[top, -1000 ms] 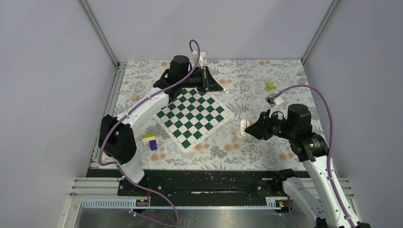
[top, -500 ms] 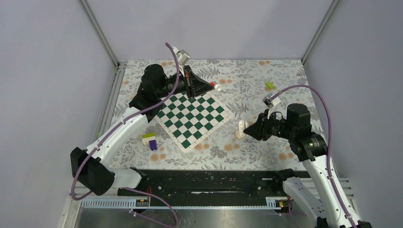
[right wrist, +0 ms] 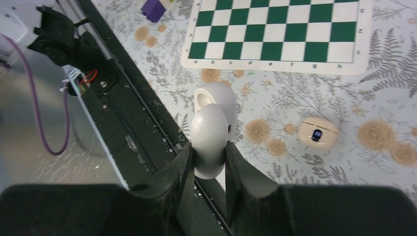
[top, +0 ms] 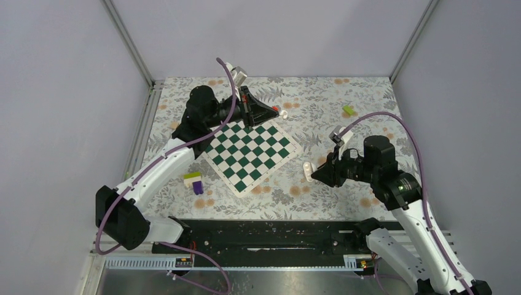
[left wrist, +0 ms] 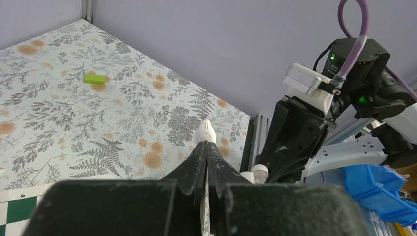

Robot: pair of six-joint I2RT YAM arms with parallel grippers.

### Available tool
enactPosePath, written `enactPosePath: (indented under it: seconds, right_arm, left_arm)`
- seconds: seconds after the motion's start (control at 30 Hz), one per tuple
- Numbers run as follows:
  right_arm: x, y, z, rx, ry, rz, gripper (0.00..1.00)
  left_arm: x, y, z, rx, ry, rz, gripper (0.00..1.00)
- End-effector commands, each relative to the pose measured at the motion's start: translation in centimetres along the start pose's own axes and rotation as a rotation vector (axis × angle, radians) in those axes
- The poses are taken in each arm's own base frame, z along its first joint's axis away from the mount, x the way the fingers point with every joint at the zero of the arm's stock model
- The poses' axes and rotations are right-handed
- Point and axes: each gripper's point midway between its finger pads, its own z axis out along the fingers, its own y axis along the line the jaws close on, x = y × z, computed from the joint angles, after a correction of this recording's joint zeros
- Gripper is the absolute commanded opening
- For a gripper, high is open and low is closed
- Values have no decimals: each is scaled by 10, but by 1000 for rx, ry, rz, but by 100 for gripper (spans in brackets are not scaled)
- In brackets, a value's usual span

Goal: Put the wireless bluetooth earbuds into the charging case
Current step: Place the earbud in the charging case.

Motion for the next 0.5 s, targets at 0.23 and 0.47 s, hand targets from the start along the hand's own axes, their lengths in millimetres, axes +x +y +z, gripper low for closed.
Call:
enactPosePath:
  seconds: [0.23,0.47]
  right_arm:
    - [-35,-38,15,228,-117,76,0]
    - [-29,-52,20,319,-42,212,0]
  left_arm:
    - [-7,2,0,-62,-50,28,0]
    - [0,5,3,-75,-37,22,0]
